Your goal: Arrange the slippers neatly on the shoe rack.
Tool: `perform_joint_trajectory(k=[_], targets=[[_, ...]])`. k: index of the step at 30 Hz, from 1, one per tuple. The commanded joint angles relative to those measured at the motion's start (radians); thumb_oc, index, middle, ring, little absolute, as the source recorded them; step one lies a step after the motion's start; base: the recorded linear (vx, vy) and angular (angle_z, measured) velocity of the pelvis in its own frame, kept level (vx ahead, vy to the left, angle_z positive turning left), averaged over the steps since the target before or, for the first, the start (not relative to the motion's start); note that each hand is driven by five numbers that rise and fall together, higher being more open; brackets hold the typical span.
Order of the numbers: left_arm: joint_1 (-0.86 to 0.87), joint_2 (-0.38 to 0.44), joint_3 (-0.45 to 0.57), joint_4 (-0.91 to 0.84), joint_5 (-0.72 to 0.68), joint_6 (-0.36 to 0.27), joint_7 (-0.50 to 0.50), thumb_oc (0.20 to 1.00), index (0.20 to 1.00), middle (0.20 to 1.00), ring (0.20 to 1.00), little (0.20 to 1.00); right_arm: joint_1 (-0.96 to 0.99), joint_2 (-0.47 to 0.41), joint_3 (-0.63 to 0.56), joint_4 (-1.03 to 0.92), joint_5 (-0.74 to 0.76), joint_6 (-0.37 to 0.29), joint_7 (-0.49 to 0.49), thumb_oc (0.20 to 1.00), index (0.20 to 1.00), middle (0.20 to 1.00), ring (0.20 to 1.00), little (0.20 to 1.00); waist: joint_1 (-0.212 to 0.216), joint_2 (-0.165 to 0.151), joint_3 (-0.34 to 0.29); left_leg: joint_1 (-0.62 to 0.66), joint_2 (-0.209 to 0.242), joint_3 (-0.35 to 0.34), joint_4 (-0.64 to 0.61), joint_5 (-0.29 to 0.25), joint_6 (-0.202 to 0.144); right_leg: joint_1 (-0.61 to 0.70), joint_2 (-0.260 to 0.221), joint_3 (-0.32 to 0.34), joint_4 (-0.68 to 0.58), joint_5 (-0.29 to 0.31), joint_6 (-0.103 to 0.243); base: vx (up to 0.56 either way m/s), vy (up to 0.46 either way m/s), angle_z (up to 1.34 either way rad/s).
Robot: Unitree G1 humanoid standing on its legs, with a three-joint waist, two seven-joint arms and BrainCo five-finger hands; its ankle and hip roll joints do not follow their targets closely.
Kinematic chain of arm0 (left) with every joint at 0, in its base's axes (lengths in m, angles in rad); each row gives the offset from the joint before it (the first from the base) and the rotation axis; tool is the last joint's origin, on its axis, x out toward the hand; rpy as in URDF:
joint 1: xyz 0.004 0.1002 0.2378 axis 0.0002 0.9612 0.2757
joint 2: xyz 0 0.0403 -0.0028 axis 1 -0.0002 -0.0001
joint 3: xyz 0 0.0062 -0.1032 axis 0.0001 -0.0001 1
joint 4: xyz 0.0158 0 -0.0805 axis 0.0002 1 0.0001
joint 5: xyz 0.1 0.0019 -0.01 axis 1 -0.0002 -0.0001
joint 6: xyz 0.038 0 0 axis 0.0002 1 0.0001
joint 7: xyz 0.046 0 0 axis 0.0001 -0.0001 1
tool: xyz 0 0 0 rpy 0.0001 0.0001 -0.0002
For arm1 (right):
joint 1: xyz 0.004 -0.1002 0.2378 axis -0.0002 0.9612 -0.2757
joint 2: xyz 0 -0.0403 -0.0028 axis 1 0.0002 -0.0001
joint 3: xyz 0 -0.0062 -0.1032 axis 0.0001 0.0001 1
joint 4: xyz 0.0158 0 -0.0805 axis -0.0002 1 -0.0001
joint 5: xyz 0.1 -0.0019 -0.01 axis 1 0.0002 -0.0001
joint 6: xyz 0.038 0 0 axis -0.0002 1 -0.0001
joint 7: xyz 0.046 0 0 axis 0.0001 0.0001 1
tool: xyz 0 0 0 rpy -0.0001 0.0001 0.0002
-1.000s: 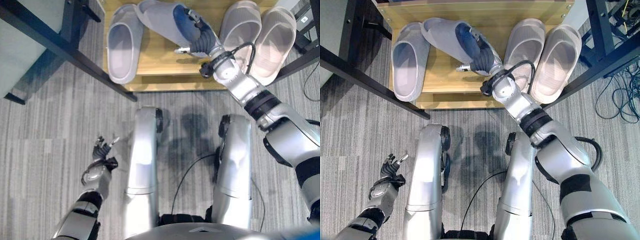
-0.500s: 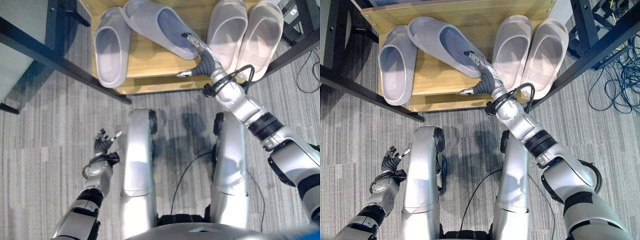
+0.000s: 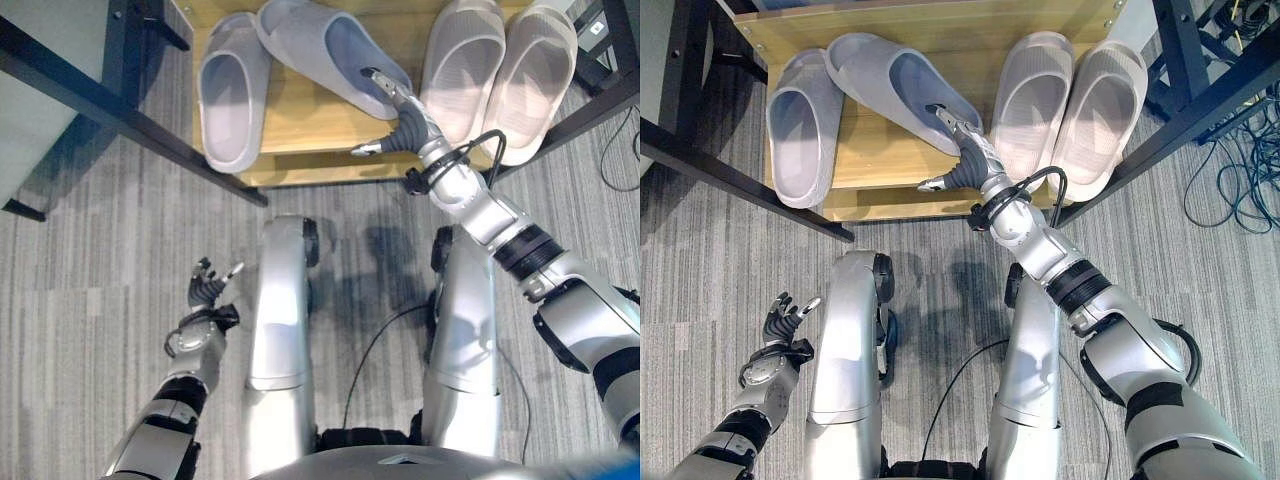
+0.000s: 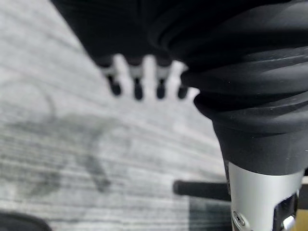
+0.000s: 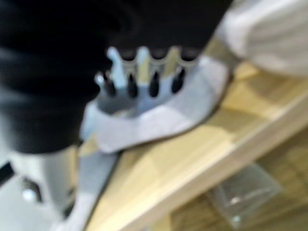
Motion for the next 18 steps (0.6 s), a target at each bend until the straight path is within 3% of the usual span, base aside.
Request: perform_joint_trajectory(k=[1, 9, 15, 18], targets=[[0.011, -0.006, -0.007, -0.030, 0.008, -0.032, 0.012, 1.000, 1.000, 1.000, 1.000, 1.000, -0.089, 0.009, 0.010, -0.109, -0.008, -0.037, 0.008, 1.000, 1.000, 1.000, 1.000, 1.000, 0.056, -0.006, -0.015, -0.003, -0.039, -0.011, 0.064, -0.045, 0.059, 0.088, -0.031, 0.136, 0.088, 0.240, -0.073, 0.00, 0.000, 0.00], [0.043, 0.002, 0.007, -0.044, 0.022, -0.024, 0.012, 1.000, 1.000, 1.000, 1.000, 1.000, -0.030, 0.034, 0.044, -0.259, 0.017, -0.054, 0.074, 1.000, 1.000, 1.000, 1.000, 1.000, 0.053, -0.008, -0.015, -0.003, -0.039, -0.010, 0.057, -0.043, 0.062, 0.076, -0.021, 0.134, 0.086, 0.244, -0.077, 0.00, -0.003, -0.01], [0.053, -0.008, 0.004, -0.036, 0.032, -0.023, 0.012, 1.000, 1.000, 1.000, 1.000, 1.000, -0.028, 0.044, 0.032, -0.259, -0.021, -0.048, 0.055, 1.000, 1.000, 1.000, 1.000, 1.000, 0.052, -0.003, -0.015, -0.003, -0.043, -0.008, 0.056, -0.044, 0.062, 0.081, -0.020, 0.133, 0.085, 0.242, -0.077, 0.00, 0.000, 0.00], [0.059, -0.014, 0.008, -0.009, 0.042, -0.037, 0.014, 1.000, 1.000, 1.000, 1.000, 1.000, -0.103, -0.069, 0.026, -0.338, -0.216, -0.089, -0.050, 1.000, 1.000, 1.000, 1.000, 1.000, 0.054, 0.000, -0.015, -0.003, -0.044, -0.008, 0.060, -0.046, 0.062, 0.081, -0.021, 0.132, 0.089, 0.238, -0.077, 0.00, 0.000, 0.00]])
